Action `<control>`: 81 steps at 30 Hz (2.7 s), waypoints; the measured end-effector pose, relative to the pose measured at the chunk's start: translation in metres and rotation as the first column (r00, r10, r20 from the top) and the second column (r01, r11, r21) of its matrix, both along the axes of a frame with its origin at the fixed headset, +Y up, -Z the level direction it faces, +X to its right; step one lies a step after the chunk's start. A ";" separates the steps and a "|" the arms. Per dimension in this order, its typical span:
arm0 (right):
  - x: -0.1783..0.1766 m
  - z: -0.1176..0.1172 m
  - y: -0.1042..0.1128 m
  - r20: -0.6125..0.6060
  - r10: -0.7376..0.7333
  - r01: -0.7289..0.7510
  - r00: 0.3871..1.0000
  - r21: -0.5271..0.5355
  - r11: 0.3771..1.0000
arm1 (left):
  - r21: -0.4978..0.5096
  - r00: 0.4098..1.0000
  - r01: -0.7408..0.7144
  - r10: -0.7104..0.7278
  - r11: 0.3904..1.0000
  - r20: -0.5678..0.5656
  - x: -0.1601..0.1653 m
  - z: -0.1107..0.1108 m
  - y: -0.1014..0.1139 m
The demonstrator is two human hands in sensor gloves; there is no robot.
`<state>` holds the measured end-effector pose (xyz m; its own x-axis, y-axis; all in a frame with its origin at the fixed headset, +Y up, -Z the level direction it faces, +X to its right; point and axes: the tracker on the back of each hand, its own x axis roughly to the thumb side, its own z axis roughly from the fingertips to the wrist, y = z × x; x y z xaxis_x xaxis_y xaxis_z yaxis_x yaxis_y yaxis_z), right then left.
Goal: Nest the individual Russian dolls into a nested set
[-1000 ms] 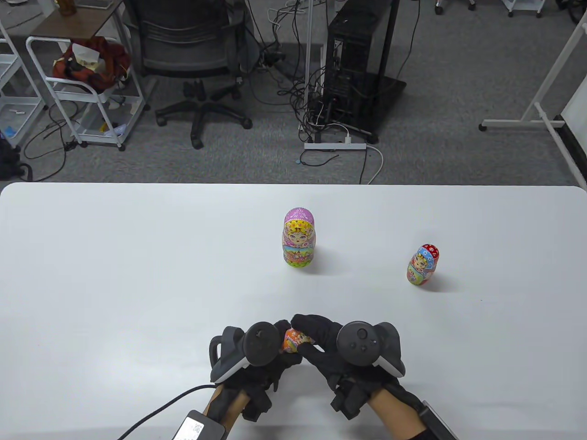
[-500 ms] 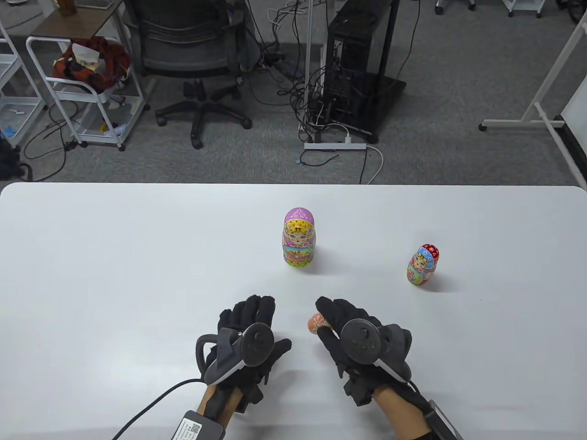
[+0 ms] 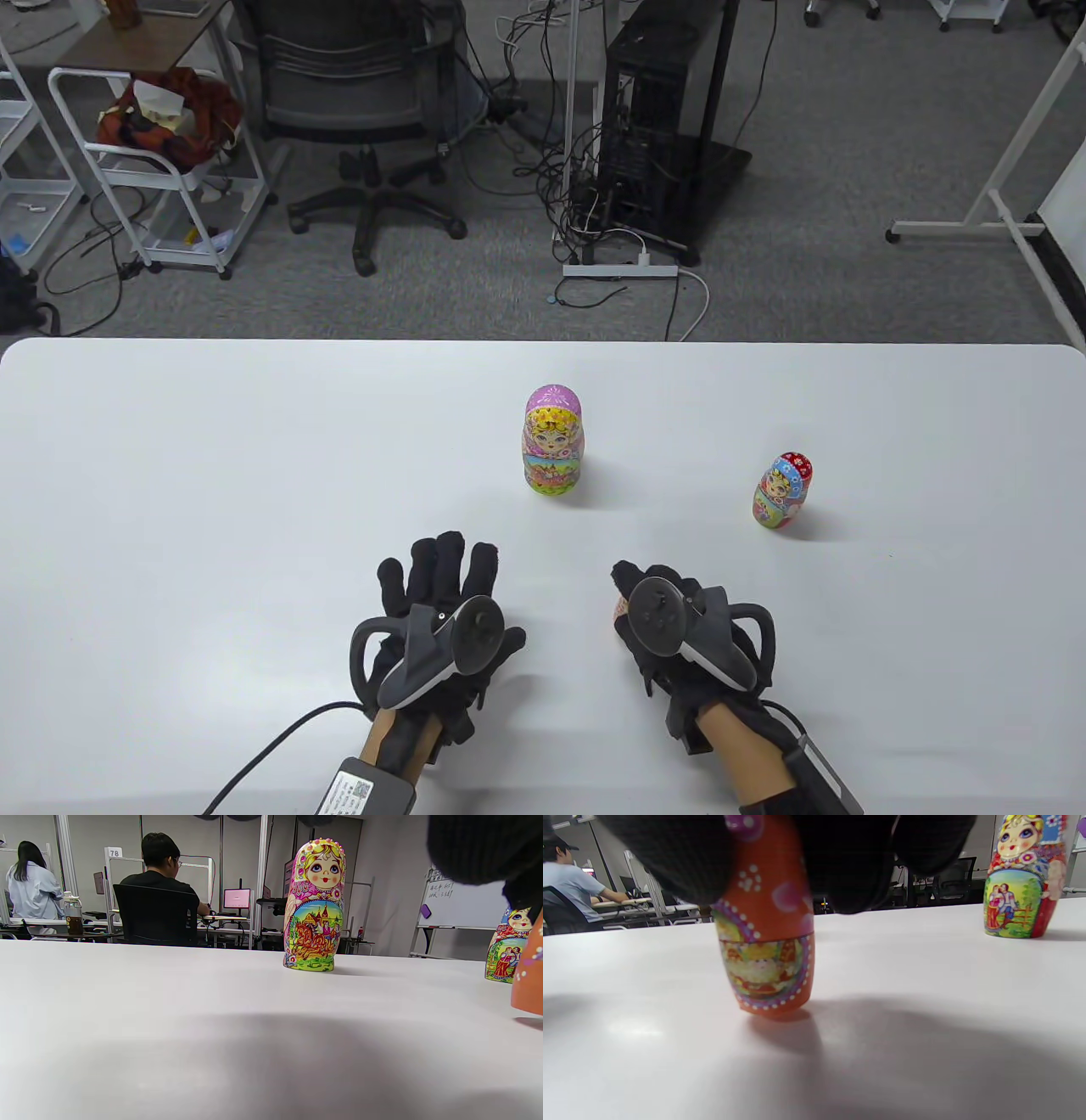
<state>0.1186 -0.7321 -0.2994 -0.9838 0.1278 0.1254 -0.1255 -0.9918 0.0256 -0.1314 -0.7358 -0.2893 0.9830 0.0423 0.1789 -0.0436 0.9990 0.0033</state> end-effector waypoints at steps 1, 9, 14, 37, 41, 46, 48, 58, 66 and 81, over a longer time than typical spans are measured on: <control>0.000 -0.001 -0.002 0.002 0.005 -0.005 1.000 -0.015 1.000 | -0.005 1.000 -0.002 0.002 1.000 0.001 0.000 0.000 0.000; 0.001 0.000 0.001 -0.004 0.039 -0.039 0.999 -0.014 0.999 | -0.012 1.000 -0.005 0.005 1.000 0.002 0.001 0.000 0.001; 0.027 -0.011 0.033 0.154 -0.163 0.138 0.974 0.163 0.977 | -0.010 1.000 -0.013 0.013 1.000 0.000 0.000 0.000 0.001; 0.127 -0.121 0.014 0.759 -0.023 0.127 0.650 -0.079 0.989 | -0.043 1.000 -0.025 0.024 0.999 -0.003 0.001 -0.008 -0.001; 0.106 -0.105 0.029 0.640 -0.180 0.195 0.747 0.047 0.980 | -0.019 0.999 -0.050 0.050 0.999 0.001 0.000 -0.005 0.004; 0.068 -0.061 0.053 0.299 -0.392 0.326 0.870 0.247 0.913 | 0.024 0.997 -0.077 0.076 0.997 0.024 0.003 0.001 0.011; 0.053 -0.039 0.060 0.183 -0.466 0.416 0.866 0.254 0.873 | 0.055 0.993 -0.111 0.109 0.992 0.040 0.005 0.004 0.016; 0.004 0.012 0.056 -0.082 -0.695 0.700 0.714 0.065 0.711 | 0.127 0.972 -0.217 0.202 0.968 0.121 0.019 0.018 0.027; -0.004 0.018 0.039 -0.154 -0.699 0.704 0.699 -0.022 0.709 | 0.115 0.961 -0.250 0.232 0.961 0.152 0.022 0.020 0.025; -0.011 0.021 0.038 -0.207 -0.693 0.696 0.691 -0.069 0.715 | 0.083 0.930 -0.337 0.318 0.938 0.185 0.020 0.019 0.025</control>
